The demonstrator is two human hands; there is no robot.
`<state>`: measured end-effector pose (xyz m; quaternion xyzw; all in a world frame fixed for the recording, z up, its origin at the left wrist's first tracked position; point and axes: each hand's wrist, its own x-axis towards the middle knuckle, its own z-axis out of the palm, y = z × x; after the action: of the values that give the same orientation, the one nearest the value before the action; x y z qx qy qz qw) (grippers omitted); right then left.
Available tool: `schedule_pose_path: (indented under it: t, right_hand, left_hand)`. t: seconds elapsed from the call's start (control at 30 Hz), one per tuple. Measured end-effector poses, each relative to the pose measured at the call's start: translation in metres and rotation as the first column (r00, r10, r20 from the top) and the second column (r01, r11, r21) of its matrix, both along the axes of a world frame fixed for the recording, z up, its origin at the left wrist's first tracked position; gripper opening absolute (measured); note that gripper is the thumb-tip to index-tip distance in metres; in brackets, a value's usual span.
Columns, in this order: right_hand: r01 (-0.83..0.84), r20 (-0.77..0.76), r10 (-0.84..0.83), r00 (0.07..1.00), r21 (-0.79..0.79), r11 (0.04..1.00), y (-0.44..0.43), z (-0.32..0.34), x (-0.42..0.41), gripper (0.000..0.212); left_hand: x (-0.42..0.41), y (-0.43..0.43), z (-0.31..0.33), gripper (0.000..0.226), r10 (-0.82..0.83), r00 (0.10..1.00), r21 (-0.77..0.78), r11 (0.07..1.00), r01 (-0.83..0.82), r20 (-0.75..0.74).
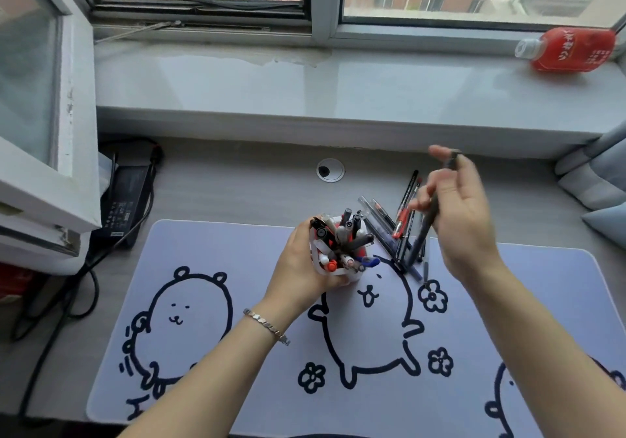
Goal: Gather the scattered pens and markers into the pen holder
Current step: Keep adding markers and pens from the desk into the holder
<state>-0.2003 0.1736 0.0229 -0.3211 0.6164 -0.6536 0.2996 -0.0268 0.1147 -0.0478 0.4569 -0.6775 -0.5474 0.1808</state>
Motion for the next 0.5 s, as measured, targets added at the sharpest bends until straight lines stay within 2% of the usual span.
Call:
schedule_pose_path:
  t: [0.07,0.17,0.23,0.33,0.43,0.5]
  right_hand:
    - [0.070,0.130,-0.053,0.990,-0.133,0.989,0.009,0.006,0.004,0.022]
    - [0.140,0.167,-0.096,0.981,-0.276,0.951,0.011,0.005,0.020,0.035]
    - [0.163,0.104,-0.138,0.985,-0.300,0.940,0.007,-0.002,0.031,0.042]
    - [0.192,0.066,-0.181,0.981,-0.254,0.948,0.004,-0.018,0.045,0.042]
    - [0.058,-0.060,-0.069,0.996,-0.167,0.984,0.014,-0.034,0.054,0.029]
    - [-0.047,-0.218,0.020,0.976,-0.120,0.992,0.030,-0.041,0.056,0.021]
  left_hand:
    - [0.000,0.000,0.000,0.071,-0.007,1.000,-0.010,1.000,0.007,0.000]
    - [0.000,0.001,0.004,0.070,-0.013,1.000,-0.011,1.000,0.013,-0.003]
    - [0.000,0.001,0.005,0.071,-0.013,1.000,-0.014,1.000,0.013,0.000]
    - [0.001,0.003,0.010,0.071,0.003,1.000,0.002,1.000,-0.003,-0.017]
    - [0.002,0.007,0.019,0.064,0.012,1.000,-0.009,1.000,-0.012,-0.023]
    - [0.004,0.014,0.027,0.063,-0.009,1.000,-0.022,1.000,0.009,-0.002]
